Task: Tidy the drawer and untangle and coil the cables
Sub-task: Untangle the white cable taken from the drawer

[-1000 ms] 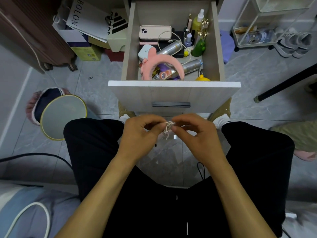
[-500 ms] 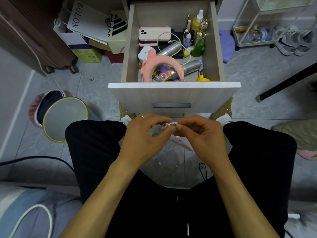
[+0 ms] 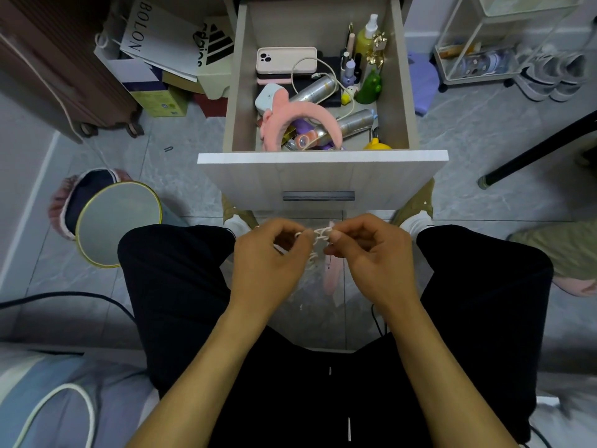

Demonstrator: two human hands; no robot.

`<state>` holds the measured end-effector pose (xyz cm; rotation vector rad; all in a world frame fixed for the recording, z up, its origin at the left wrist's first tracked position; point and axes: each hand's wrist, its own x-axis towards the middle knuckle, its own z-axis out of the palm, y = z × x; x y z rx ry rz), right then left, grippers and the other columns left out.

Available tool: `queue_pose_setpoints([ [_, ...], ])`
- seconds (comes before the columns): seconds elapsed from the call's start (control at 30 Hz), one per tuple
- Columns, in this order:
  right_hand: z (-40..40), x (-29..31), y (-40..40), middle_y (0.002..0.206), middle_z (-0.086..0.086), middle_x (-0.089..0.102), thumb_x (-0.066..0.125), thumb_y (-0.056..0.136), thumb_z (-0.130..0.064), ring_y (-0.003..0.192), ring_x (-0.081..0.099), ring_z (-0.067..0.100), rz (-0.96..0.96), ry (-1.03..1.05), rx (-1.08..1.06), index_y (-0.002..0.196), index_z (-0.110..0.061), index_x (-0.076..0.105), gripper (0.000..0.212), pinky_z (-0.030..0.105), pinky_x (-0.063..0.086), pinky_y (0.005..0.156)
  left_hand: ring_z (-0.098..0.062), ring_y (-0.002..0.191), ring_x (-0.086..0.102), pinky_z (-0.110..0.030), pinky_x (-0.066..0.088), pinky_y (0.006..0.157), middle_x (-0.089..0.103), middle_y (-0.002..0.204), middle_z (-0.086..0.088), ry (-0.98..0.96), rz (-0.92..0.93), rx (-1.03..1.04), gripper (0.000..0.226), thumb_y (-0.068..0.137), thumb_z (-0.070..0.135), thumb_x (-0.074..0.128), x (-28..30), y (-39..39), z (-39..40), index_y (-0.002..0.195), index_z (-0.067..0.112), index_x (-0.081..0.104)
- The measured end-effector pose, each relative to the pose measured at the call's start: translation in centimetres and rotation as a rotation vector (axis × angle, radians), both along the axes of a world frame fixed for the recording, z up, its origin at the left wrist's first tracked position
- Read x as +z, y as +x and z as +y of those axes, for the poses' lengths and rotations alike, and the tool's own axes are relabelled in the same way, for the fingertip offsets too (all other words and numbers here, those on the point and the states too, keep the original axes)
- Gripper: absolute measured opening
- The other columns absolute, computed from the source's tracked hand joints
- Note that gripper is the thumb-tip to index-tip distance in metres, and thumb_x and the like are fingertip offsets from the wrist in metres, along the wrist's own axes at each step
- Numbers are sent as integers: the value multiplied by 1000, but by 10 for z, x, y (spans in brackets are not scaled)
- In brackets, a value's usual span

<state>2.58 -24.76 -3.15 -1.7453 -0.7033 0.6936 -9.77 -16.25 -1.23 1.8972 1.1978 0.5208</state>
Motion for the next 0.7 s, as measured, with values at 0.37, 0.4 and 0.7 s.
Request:
queue_pose_setpoints([
  [0.37, -1, -2, 3, 72, 10, 73, 63, 88, 5, 69, 73, 26, 326, 102, -86, 83, -2, 67, 9, 33, 60, 67, -3, 79, 62, -20, 52, 72, 65, 76, 13, -156, -56, -24, 13, 86, 21, 68, -6, 12, 6, 75, 28, 65],
  [0.4, -1, -2, 3, 73, 9, 73, 64, 88, 4, 70, 73, 24, 306, 94, -59, 83, -4, 68, 10, 31, 59, 67, -2, 82, 60, -13, 48, 73, 64, 79, 16, -51, -20, -84, 11, 85, 25, 69, -4, 11, 7, 77, 31, 64],
  [0.7, -5, -10, -4, 75, 1, 72, 64, 89, -2, 68, 72, 15, 146, 124, -52, 89, -5, 68, 5, 21, 56, 63, 3, 80, 61, -7, 46, 72, 65, 79, 20, 13, 135, -314, 9, 90, 33, 66, 4, 15, 17, 88, 26, 72],
])
